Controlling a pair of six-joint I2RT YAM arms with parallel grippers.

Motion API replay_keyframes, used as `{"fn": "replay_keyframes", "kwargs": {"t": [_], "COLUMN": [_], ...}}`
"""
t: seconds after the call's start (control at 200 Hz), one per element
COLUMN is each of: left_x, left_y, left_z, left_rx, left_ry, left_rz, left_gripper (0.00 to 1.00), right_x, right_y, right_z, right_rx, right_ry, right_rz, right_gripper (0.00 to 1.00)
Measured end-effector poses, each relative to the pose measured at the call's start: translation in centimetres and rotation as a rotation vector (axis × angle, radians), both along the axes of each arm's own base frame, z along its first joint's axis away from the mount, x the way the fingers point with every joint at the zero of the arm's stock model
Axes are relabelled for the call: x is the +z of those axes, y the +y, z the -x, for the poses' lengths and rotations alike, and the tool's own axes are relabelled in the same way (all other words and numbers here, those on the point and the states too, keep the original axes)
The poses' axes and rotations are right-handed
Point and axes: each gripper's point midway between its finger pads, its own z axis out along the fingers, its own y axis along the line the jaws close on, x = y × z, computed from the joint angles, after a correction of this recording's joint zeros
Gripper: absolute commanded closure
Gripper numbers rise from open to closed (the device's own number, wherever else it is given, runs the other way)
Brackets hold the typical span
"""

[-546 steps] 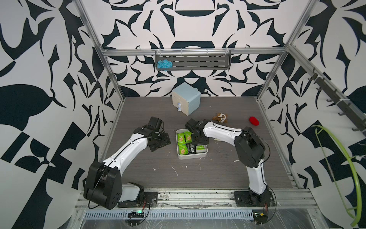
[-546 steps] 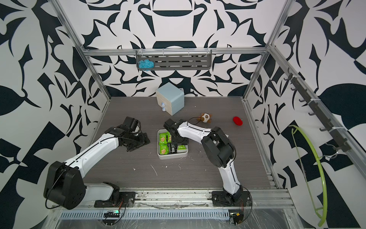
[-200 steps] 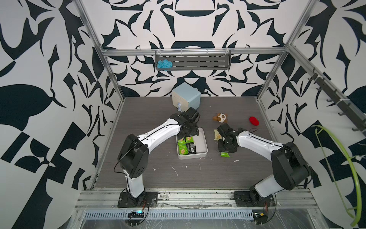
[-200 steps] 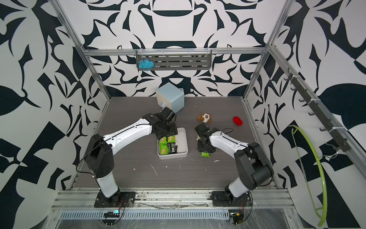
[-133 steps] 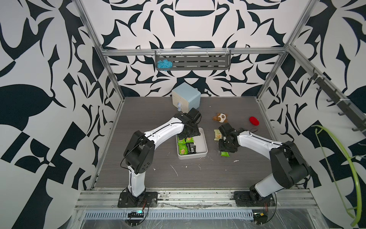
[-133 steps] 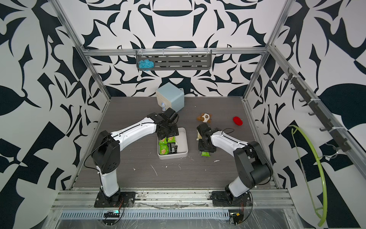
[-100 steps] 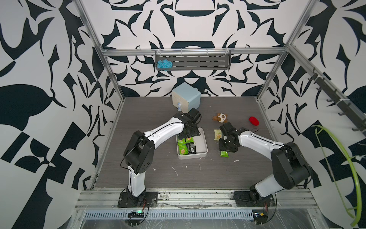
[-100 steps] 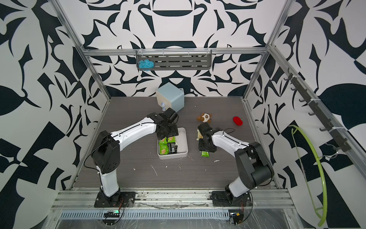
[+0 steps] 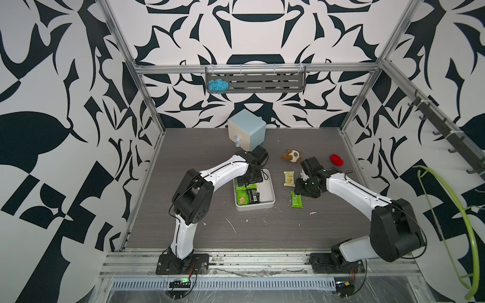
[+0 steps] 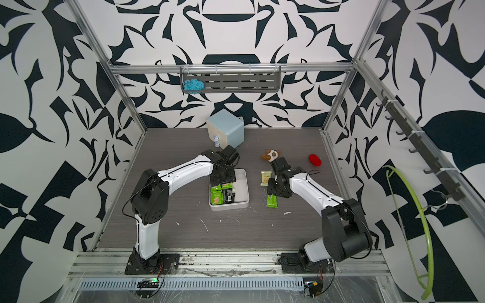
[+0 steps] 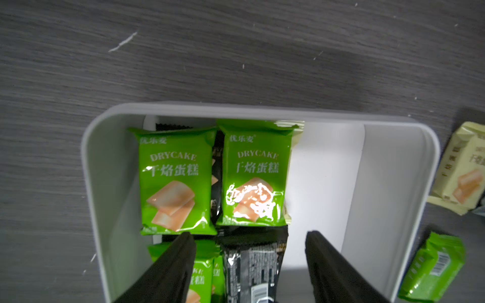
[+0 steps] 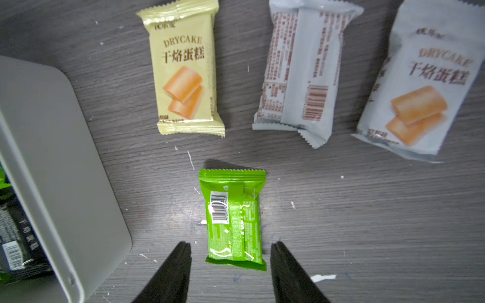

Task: Take the cookies out of the storage box
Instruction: Place the cookie at the center of the board, then pick up the cookie from the storage box.

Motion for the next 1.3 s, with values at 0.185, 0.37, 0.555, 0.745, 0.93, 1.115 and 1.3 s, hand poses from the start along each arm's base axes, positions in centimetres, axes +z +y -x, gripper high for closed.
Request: {"fn": "replay_keyframes", "kwargs": {"t": [0.185,0.37,0.555,0.745,0.93,1.115,1.3], "left_x": [-0.3,-0.6,-1.0,-1.4,-2.7,-3.4,-3.1], "left_y": [-0.8,-1.1,-0.7,-0.6,-0.4,-0.2,-0.6], "left_z": [-0.8,-1.3,-1.3,-1.3,-1.3,-1.3,-1.8], "left_rx": [-0.005,-0.01,-0.024,-0.031,-0.038,-0.046,-0.049], "left_ry": [-0.006,-0.016,-0.014,-0.013,0.007,0.018,0.007], "left_rz": [-0.001,-0.013,-0.041,-0.053,-0.077,-0.09,-0.08], "left_gripper": [0.35,0.34,0.33,0.33,0.33,0.36,0.44], "right_x": [0.2,0.3,0.6,0.7,0.7,0.7,0.8], "right_y": [-0.3,-0.6,-1.0,-1.2,-1.3,-1.5,-1.5], "right_z": [0.1,0.1,-0.1,-0.4,-0.4,-0.4,-0.6], "right_rx": [0.001,0.007,-0.003,0.002,0.004,0.0,-0.002], "right_ry": [0.007,0.011,0.01,0.004,0.006,0.012,0.009], "right_rz": [0.002,0.008,0.009,0.008,0.011,0.013,0.012], "right_gripper": [0.46,0.47,0.47,0.47,0.47,0.47,0.47]}}
